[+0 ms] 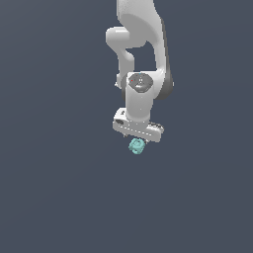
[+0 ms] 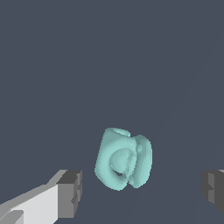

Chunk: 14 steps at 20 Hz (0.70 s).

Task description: Pick up the object and move it to a goal position.

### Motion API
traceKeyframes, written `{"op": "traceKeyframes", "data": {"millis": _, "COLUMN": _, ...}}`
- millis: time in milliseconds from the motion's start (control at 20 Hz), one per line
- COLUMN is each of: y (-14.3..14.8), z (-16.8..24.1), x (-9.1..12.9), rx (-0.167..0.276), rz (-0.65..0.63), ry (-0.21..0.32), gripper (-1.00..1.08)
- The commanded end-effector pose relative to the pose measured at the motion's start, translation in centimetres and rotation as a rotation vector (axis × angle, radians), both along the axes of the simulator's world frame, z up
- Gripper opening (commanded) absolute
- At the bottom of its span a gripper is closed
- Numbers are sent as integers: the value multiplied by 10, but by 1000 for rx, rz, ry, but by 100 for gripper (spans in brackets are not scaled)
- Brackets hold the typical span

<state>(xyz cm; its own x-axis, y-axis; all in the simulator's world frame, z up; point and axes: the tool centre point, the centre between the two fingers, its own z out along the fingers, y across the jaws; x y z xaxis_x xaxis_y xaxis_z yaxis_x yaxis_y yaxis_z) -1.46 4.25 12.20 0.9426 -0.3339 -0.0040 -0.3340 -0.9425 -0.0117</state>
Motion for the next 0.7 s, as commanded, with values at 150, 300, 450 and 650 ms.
{"op": "traceKeyframes", "data": {"millis": 150, "y": 6, "z": -16, "x": -5, "rx": -5, "rz": -117, "ry": 1, "gripper": 100}}
{"op": "traceKeyframes", "data": {"millis": 300, "y": 8, "z": -22, "x": -8, "rx": -8, "rz": -164, "ry": 2, "gripper": 100}}
{"op": "traceKeyframes", "data": {"millis": 450, "y": 10, "z": -27, "x": -9, "rx": -10, "rz": -199, "ry": 2, "gripper": 100}}
{"op": "traceKeyframes", "data": {"millis": 650, "y": 11, "z": -31, "x": -11, "rx": -12, "rz": -229, "ry": 2, "gripper": 100}}
